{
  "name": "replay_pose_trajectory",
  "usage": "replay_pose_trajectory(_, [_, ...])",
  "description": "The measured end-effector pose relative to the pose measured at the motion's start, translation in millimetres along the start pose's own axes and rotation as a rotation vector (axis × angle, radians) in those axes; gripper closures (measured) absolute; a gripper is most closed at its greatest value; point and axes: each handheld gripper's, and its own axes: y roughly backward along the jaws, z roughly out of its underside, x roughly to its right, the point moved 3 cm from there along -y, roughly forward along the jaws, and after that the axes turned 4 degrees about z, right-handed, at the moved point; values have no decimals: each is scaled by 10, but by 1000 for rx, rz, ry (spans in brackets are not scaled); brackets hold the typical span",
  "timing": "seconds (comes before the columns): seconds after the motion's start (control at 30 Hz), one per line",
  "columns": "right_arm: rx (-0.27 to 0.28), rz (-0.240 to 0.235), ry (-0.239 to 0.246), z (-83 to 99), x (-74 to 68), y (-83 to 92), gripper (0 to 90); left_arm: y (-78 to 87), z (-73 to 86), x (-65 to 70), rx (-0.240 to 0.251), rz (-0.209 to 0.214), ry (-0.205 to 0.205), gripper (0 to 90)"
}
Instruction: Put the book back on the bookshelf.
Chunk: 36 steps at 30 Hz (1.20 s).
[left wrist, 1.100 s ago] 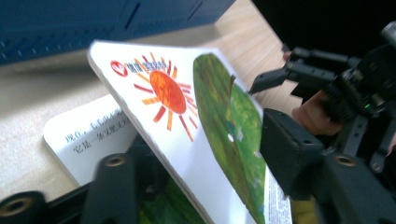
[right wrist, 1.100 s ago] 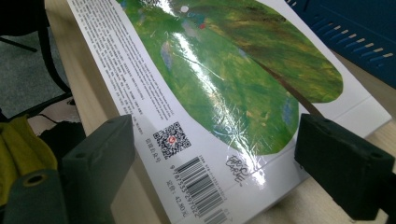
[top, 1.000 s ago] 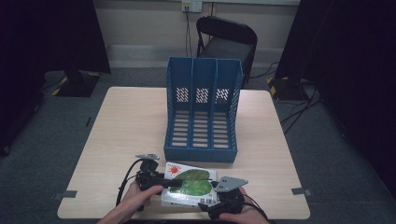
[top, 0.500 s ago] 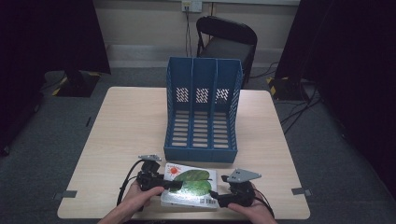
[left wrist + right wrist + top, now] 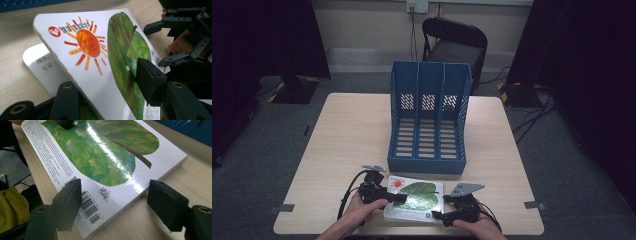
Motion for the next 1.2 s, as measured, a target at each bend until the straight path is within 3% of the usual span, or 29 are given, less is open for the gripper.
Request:
replay_pose_trajectory(0.4, [34, -26, 44, -57, -100, -90, 282, 23, -5, -38, 6, 33, 37, 484])
replay_pose_trajectory(0.6, [43, -49, 46, -83, -109, -121, 285, 0, -8, -11, -15, 50, 3, 443])
replay_pose_trajectory(0.67, [44, -48, 50, -86, -112, -127, 285, -1, -6, -4, -19, 53, 0, 462])
replay_pose_trajectory(0.73, [43, -46, 57, -86, -116, -128, 286, 9, -10, 4, -14, 87, -3, 535])
replay_pose_trajectory(0.97, [19, -43, 61, -84, -105, -120, 247, 24, -16, 28, -19, 110, -14, 638])
replay_pose_trajectory(1.2, [28, -25, 52, -99, -63, -79, 243, 33, -20, 63, -19, 101, -55, 667])
